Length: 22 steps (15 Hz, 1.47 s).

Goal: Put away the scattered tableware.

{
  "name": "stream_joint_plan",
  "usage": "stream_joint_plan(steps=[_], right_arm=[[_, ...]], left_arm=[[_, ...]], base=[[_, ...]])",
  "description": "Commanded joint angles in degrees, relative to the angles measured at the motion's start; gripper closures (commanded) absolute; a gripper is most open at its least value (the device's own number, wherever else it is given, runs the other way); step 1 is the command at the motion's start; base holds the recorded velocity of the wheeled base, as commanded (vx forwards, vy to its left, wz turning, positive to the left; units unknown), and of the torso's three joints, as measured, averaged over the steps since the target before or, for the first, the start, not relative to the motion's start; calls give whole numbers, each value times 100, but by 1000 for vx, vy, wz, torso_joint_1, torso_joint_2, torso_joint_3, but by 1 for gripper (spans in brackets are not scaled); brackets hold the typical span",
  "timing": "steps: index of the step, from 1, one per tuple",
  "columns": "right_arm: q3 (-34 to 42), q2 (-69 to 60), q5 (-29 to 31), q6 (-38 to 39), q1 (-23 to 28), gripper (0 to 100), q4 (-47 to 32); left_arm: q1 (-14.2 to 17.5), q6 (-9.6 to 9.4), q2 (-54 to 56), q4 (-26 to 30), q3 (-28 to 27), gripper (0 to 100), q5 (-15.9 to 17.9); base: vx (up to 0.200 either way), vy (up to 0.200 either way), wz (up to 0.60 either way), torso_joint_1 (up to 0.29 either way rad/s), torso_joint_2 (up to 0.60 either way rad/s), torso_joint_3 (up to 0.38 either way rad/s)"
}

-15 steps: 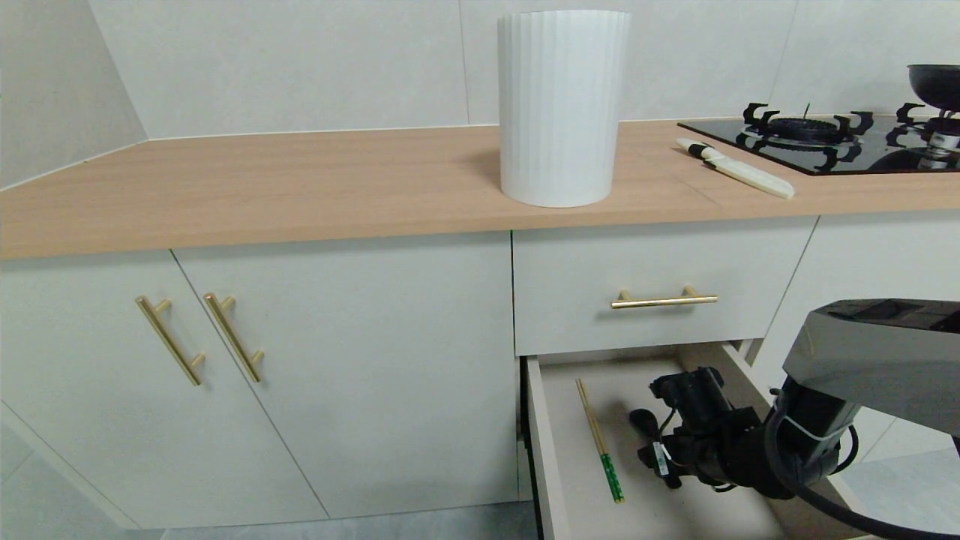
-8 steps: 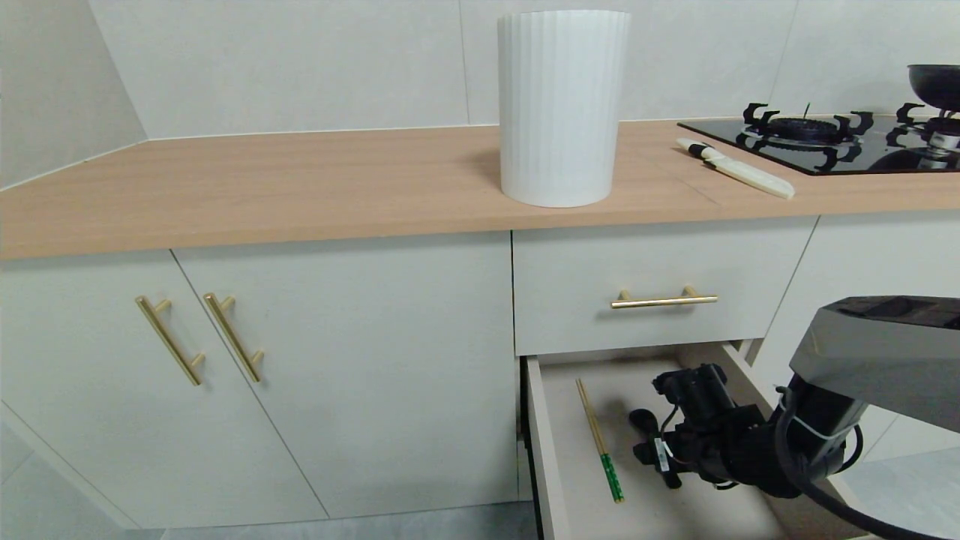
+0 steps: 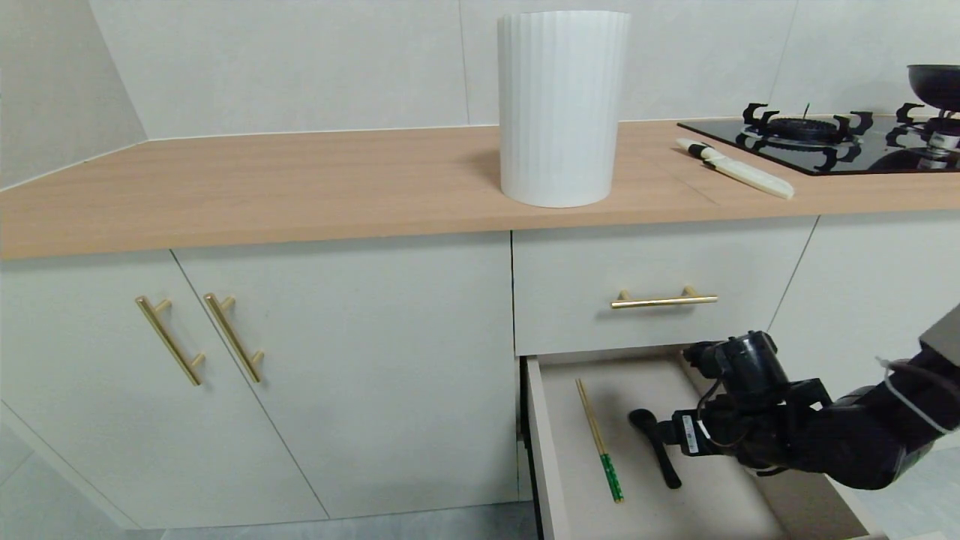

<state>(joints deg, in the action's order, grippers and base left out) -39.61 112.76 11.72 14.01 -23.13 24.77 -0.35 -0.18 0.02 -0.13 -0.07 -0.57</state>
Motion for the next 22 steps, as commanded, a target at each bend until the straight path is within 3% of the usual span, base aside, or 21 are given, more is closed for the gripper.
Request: stream_joint_plan(steps=[1,3,8,14,16,22], right_arm=[[-91,-729,-126,6,-60,0,-359],[-153,-1107,-398,14,-96,0,-816],[-170,-1582,-407,-12,-289,0,-1396],[-276,-1960,-424,-179,-394,0,-2196],[-249,-2101,-512,-293,-421,0,-2275],[-416,-2443,-644,-557,-895,0,-3716]], left_arm=[[0,1,-2,-4,-1,0,-4],[0,-8,-2,-4,-1,0,-4],[0,1,-2,-4,-1,0,-4],[0,1,-2,-4,-1,0,5],[0,1,-2,5,-1,0,5],[0,1,-2,5,-1,0,-4]], base=[[0,0,0,0,0,0],[0,0,0,0,0,0],[0,0,0,0,0,0],[-200,0,0,1,3,-2],[0,0,0,0,0,0],[0,0,0,0,0,0]])
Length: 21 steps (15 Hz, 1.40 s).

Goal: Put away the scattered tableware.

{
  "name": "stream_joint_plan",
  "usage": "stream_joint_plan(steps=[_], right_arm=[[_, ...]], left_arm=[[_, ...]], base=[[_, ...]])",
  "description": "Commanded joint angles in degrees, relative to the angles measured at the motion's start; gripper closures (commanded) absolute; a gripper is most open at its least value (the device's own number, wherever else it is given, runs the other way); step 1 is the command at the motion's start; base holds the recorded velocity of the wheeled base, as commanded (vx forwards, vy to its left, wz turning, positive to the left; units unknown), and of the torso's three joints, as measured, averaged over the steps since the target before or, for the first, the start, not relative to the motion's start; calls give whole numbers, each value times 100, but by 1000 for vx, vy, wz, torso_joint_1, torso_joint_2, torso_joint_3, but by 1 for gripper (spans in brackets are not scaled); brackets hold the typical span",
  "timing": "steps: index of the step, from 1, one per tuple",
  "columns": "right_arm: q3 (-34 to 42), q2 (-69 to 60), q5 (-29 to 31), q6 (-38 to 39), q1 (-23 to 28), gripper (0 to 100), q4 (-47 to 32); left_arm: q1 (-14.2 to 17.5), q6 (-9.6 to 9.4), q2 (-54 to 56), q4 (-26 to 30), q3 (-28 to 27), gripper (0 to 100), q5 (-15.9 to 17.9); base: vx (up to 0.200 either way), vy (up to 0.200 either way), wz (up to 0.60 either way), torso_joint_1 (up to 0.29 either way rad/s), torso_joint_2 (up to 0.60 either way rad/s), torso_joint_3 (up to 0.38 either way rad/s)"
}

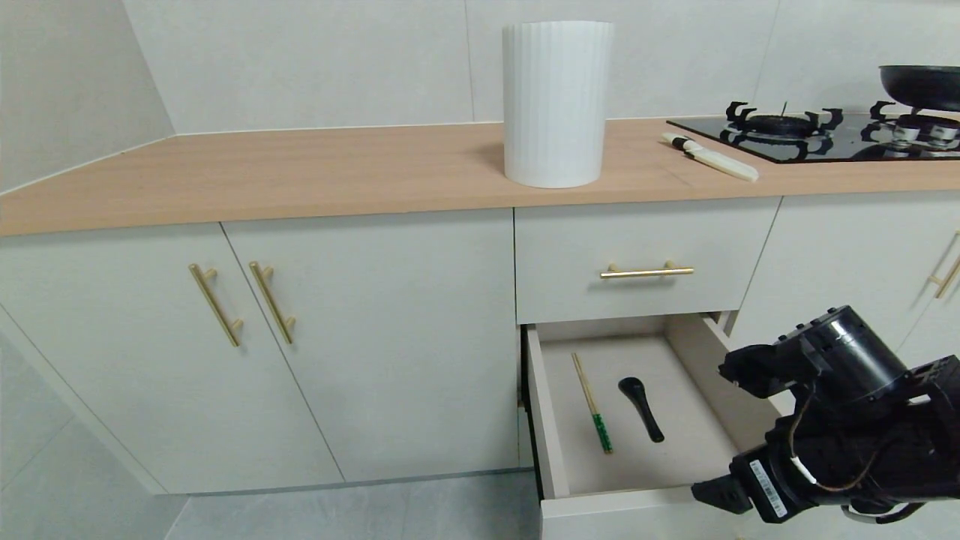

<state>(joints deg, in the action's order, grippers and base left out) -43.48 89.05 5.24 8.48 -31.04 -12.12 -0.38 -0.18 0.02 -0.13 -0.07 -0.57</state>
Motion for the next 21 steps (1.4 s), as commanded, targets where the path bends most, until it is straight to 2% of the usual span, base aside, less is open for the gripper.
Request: stream_joint_plan(steps=[1,3,6,8,13,21], right_arm=[[-2,-72,-58,-84,-166,0,-107],[33,-46,-181,-189,-227,0,-159],[-2,112,-208,-453,-561,0,-845],[-11,279,-208,-453,-640,0,-1003],[-125,965,-146,-374,-623,0,-968],[-688,1606,188,584,-509,0,-959]], left_arm=[[3,1,-2,-4,-1,0,-4],[3,1,-2,-4,-1,0,5],[3,1,-2,-4,-1,0,5],[3,1,-2,-4,-1,0,5],[3,1,-2,-4,-1,0,-4],[3,1,-2,-4,-1,0,-4]], base=[[0,0,0,0,0,0],[0,0,0,0,0,0],[0,0,0,0,0,0],[0,0,0,0,0,0],[0,0,0,0,0,0],[0,0,0,0,0,0]])
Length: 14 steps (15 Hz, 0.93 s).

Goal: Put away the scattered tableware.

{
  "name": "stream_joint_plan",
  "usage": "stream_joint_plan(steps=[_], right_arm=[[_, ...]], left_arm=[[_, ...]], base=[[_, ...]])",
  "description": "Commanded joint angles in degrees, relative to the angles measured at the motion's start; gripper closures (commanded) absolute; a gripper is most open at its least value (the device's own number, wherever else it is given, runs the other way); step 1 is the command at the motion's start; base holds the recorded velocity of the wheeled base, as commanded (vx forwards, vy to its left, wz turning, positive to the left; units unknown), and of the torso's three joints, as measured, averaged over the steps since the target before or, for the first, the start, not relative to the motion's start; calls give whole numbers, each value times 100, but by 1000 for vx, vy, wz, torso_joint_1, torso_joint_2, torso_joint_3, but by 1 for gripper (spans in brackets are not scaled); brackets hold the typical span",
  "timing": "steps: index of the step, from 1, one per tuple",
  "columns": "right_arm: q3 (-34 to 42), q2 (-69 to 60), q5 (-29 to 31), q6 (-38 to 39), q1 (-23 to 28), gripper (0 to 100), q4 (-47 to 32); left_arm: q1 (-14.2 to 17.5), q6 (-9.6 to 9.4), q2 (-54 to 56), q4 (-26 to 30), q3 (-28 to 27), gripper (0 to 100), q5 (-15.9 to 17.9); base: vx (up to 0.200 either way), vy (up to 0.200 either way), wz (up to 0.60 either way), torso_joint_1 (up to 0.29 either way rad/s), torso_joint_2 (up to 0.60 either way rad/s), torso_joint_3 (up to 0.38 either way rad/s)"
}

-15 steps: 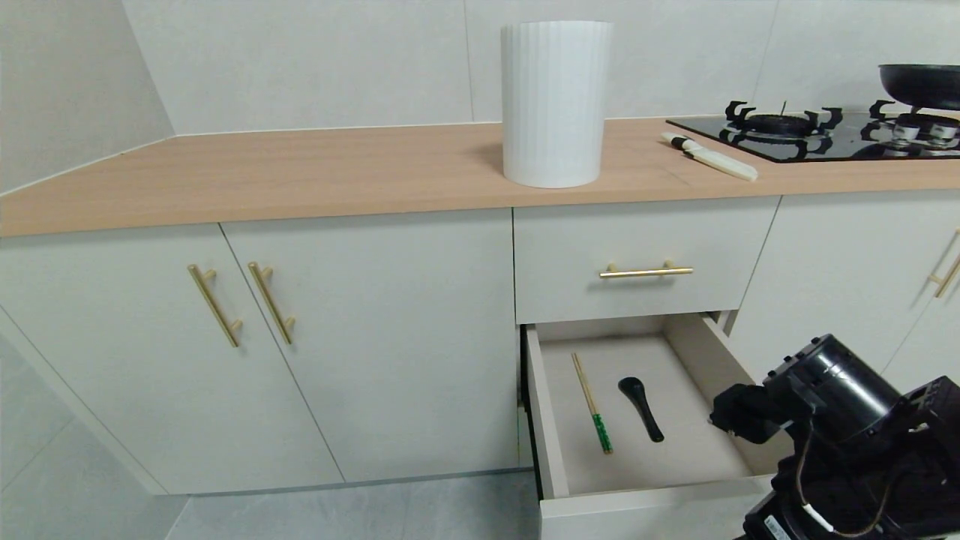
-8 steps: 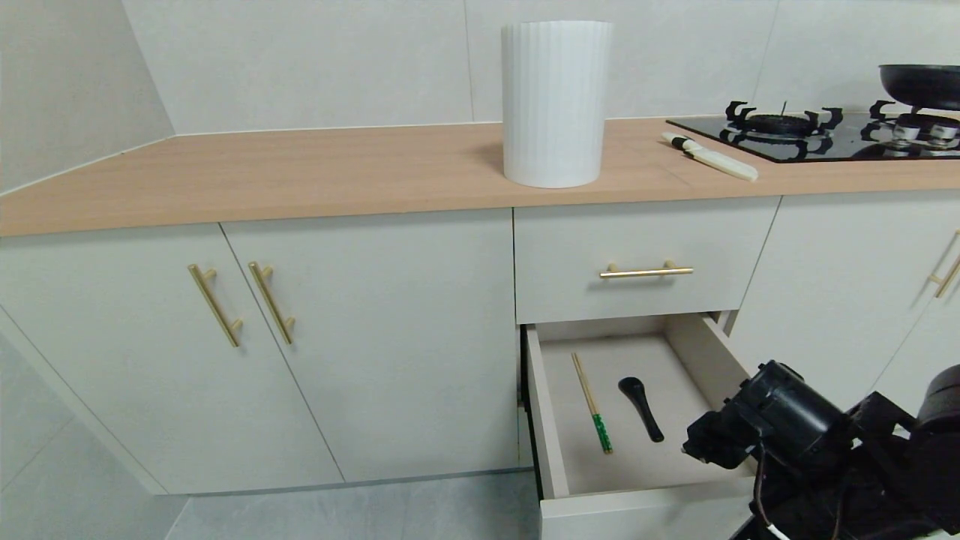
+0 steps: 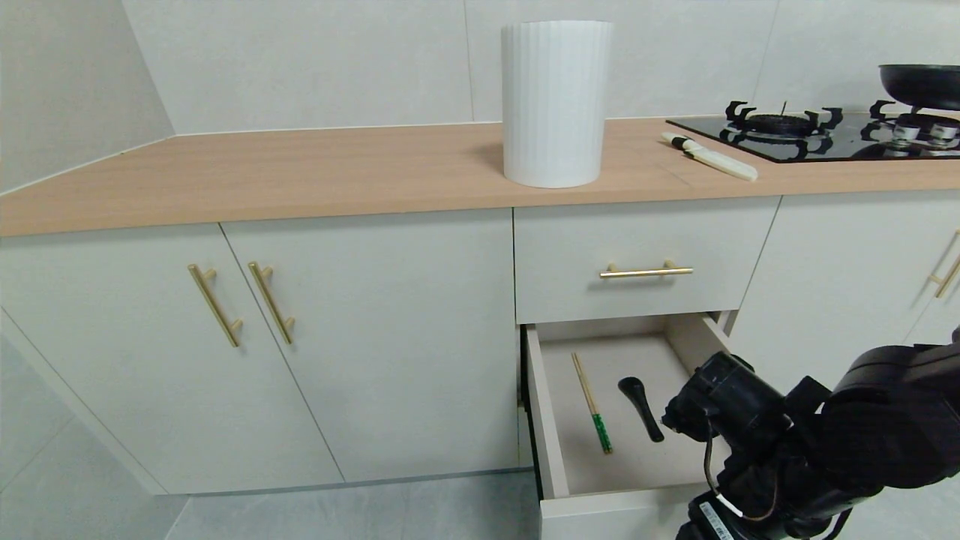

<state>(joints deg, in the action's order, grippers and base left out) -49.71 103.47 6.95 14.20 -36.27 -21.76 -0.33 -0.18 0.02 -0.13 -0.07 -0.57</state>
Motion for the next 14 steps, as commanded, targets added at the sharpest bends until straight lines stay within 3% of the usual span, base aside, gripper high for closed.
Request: stream_joint_plan(steps=[1,4,6,14], right_arm=[[-126,226,17,100,23,0,5],[-241,419,140,355,85,0,207],[-249,604,465,592,129,0,550],[-214,1149,720,812,515,0,2018]], left_arm=[[-2,1,-2,5,-1,0,-4],[-2,1,-2,-4,7,0,5],[-2,1,-2,5,-1,0,-4],[-2,1,-2,-4,-1,0,5]], base=[[0,0,0,0,0,0],[0,0,0,0,0,0],[0,0,0,0,0,0],[0,0,0,0,0,0]])
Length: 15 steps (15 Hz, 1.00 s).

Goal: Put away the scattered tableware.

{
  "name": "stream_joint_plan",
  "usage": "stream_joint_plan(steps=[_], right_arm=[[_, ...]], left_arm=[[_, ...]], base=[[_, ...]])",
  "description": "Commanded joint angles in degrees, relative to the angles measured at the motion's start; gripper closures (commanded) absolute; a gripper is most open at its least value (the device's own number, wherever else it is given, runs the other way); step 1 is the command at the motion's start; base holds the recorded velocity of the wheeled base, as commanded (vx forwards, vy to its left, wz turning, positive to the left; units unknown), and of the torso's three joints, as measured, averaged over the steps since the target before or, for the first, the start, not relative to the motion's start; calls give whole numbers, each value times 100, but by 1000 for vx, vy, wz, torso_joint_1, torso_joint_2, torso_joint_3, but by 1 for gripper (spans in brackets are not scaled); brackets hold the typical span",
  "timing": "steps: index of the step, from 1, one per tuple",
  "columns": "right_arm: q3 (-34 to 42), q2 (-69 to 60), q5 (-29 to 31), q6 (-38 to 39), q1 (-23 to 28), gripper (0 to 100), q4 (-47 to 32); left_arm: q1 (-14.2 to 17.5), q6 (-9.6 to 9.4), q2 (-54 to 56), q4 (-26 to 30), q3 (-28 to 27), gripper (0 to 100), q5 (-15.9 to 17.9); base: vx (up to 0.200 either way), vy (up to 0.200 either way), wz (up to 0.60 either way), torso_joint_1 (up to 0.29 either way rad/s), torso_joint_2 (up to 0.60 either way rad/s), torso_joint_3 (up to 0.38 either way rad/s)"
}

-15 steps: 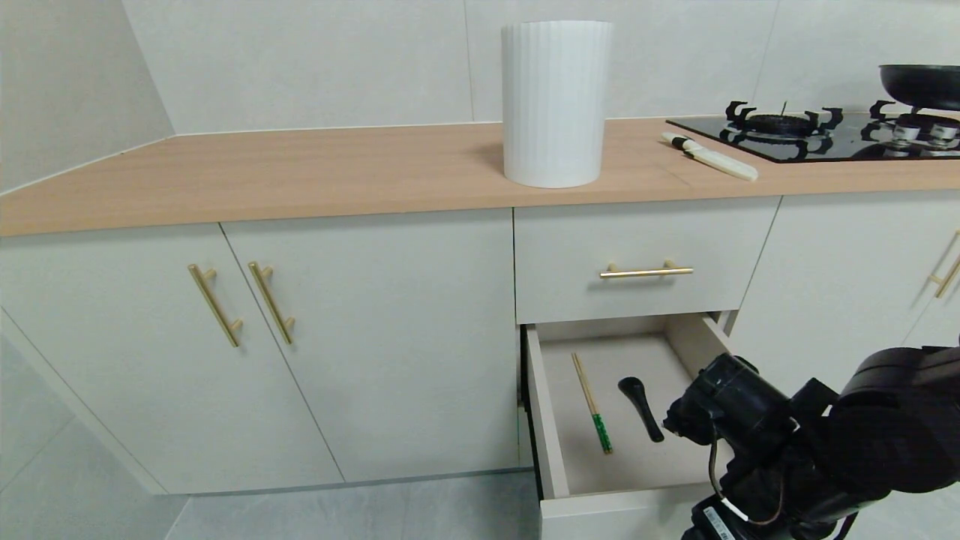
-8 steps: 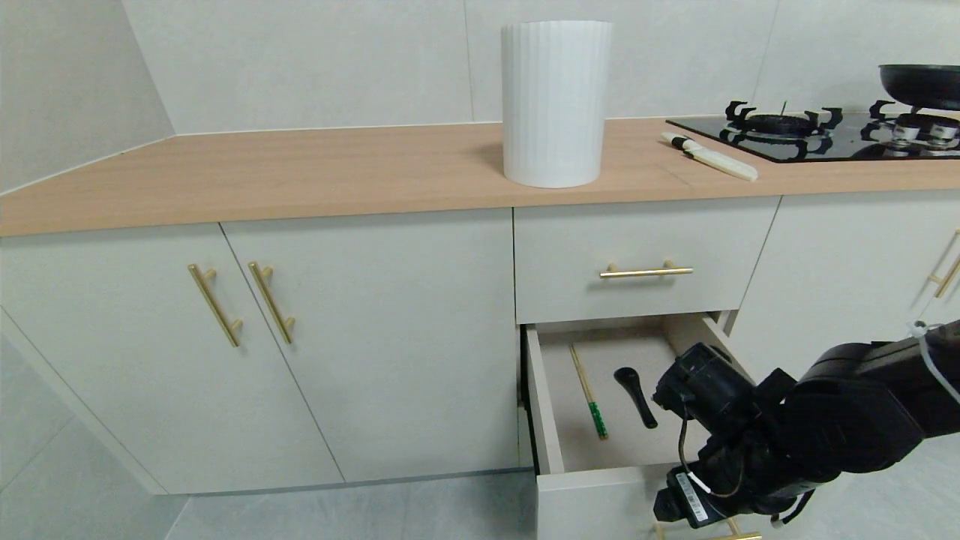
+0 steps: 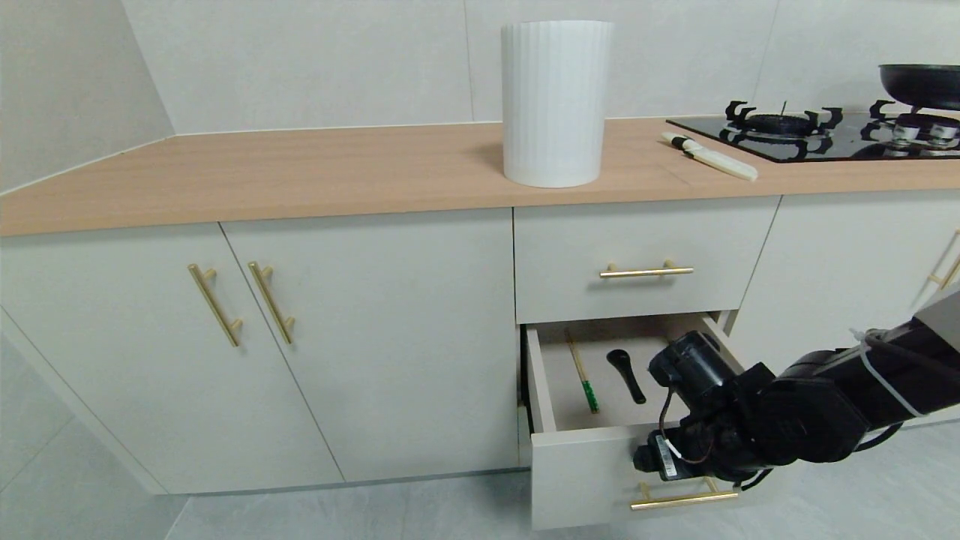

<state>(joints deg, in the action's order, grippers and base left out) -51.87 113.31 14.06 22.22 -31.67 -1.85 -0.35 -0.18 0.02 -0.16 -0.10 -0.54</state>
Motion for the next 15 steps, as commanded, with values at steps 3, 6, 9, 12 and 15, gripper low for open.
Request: stream_joint_plan(steps=[3,6,9,12,15], right_arm=[[2,332,62,177,144,0,581],[19,745,440,318,346,0,1574],[19,1132,466,353,601,0,2427],[2,1448,475,379,733,0,3332],[-34,1835,642,450,838,0,4360]], left_arm=[[0,1,-2,7,1,0,-8],[0,1,-2,-2,1,0,1],[0,1,-2,-2,1,0,-8],[0,1,-2,7,1,0,1],[0,1,-2,-2,1,0,-8]], base=[[0,0,0,0,0,0],[0,0,0,0,0,0],[0,0,0,0,0,0],[0,0,0,0,0,0],[0,0,0,0,0,0]])
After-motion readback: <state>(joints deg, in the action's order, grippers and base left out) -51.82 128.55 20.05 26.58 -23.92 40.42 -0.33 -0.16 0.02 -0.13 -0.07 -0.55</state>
